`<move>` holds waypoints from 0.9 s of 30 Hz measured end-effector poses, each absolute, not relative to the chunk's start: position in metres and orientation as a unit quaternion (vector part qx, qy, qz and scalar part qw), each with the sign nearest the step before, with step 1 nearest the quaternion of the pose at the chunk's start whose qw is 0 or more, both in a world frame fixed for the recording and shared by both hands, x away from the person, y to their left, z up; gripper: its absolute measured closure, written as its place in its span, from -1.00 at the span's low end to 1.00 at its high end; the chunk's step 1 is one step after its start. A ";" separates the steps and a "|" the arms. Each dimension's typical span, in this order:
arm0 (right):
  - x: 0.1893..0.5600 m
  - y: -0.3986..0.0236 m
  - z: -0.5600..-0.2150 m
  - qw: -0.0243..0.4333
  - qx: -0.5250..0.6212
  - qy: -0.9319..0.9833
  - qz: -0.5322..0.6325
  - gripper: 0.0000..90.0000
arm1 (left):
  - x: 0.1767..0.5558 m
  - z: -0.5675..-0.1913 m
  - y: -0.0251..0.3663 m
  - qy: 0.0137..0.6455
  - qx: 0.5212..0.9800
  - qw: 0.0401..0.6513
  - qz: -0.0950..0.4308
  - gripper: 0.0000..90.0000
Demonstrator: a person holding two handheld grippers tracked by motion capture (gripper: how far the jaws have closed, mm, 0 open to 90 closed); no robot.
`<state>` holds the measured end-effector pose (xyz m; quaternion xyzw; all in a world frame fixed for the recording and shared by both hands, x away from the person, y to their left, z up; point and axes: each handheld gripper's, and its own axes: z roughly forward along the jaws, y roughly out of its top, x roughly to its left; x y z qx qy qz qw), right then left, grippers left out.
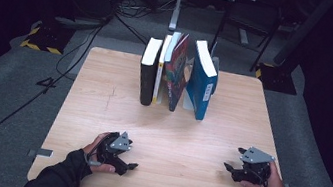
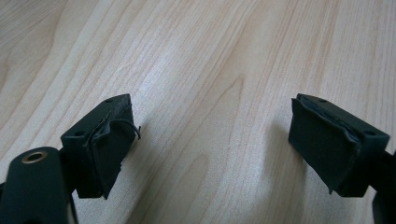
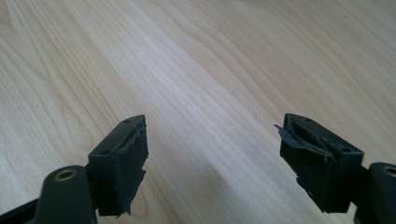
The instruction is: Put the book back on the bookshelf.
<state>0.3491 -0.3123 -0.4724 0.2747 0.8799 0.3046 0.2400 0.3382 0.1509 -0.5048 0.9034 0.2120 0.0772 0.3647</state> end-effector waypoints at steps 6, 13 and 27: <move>0.342 -0.328 -0.483 0.240 0.294 0.875 0.301 -0.46 | 0.338 -0.505 0.151 0.212 0.903 0.365 0.077 -0.67; 0.332 -0.347 -0.494 0.226 0.320 0.863 0.319 -0.47 | 0.338 -0.505 0.151 0.212 0.903 0.365 0.077 -0.67; 0.316 -0.388 -0.505 0.180 0.403 0.820 0.364 -0.56 | 0.338 -0.505 0.151 0.214 0.903 0.365 0.077 -0.67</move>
